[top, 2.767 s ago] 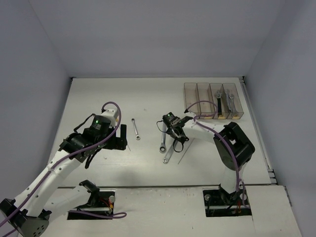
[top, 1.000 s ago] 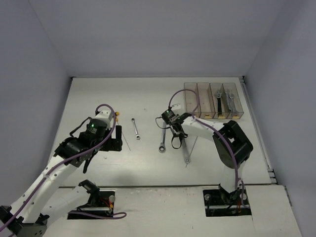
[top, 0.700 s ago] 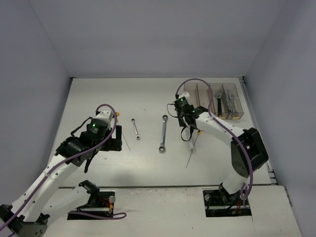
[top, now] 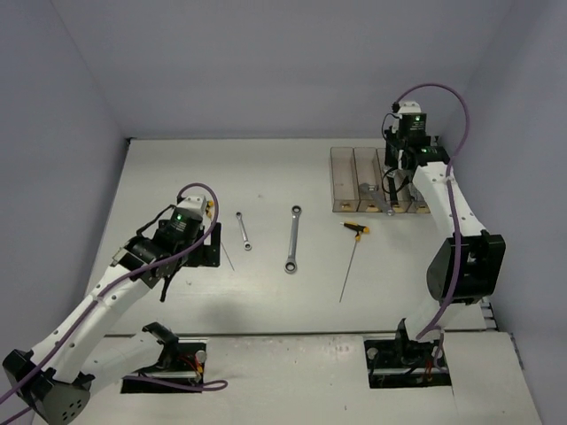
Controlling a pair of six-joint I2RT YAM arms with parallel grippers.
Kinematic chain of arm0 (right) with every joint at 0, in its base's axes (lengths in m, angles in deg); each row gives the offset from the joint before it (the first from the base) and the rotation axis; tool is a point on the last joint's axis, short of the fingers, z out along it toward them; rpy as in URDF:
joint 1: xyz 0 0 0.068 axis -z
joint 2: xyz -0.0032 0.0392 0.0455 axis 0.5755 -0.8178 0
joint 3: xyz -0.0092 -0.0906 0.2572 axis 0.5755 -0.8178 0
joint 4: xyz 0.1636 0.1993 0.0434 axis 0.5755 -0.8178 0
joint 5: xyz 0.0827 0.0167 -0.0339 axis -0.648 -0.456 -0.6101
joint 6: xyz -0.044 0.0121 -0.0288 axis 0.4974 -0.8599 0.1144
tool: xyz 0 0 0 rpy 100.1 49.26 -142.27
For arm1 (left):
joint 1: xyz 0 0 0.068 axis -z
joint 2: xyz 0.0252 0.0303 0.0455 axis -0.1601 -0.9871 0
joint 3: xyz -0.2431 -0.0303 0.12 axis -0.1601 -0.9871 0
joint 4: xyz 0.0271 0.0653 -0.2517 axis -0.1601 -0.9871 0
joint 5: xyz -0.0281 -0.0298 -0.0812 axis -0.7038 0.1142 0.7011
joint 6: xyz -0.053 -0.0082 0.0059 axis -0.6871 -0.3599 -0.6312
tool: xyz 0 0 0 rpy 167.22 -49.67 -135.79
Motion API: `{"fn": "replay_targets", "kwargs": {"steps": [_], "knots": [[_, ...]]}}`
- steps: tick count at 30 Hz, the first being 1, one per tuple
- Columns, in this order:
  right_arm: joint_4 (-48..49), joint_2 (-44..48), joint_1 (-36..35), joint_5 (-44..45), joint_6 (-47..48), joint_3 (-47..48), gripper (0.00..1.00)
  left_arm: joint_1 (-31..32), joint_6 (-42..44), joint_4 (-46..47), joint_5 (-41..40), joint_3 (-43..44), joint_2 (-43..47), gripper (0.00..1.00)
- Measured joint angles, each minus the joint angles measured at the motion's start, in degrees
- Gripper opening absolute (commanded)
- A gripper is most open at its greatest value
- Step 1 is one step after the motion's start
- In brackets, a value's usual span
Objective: Sort the tools into containers
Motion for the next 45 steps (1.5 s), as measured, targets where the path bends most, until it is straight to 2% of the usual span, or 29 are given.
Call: {"fn": "replay_targets", "kwargs": {"steps": [4,5,6,7,11,13,14,17,26,38,45], "knots": [[0.12,-5.27,4.07,-1.87,1.12,7.16,0.00,-0.21,0.00,-0.03,-0.16,0.30,-1.36,0.87],[0.17,-6.74,4.83,-2.58,1.21,8.39,0.03,-0.23,0.00,-0.03,-0.17,0.41,-1.64,0.87],[0.15,-8.04,5.38,-3.21,1.29,9.12,0.13,-0.24,0.00,-0.02,-0.17,0.52,-1.90,0.87],[0.09,-9.00,5.65,-3.77,1.39,9.24,0.18,-0.24,-0.02,-0.01,-0.17,0.64,-2.14,0.87],[-1.01,-10.60,4.71,-5.71,2.47,6.26,0.28,-0.24,-0.25,0.04,-0.15,1.04,-3.07,0.87],[-1.62,-10.60,3.72,-7.31,2.74,4.23,0.44,-0.24,-0.43,0.04,-0.13,1.06,-3.47,0.87],[-1.77,-10.60,3.30,-8.16,3.05,3.40,0.49,-0.24,-0.47,0.04,-0.11,1.06,-3.70,0.87],[-2.38,-10.60,2.21,-10.38,3.24,1.93,0.54,-0.24,-0.48,0.06,0.15,1.12,-4.53,0.87],[-2.55,-11.27,-0.32,-11.08,-0.29,1.23,0.51,-0.24,-0.89,0.04,1.21,1.12,-4.46,0.87],[-1.79,-21.32,-1.12,-9.79,-4.22,2.69,0.41,-0.24,-2.36,-0.14,2.39,-0.09,-0.34,0.87],[-1.82,-21.53,-1.15,-9.71,-4.35,3.01,0.49,-0.28,-3.07,-0.24,2.89,-0.16,-0.28,0.87]]}}
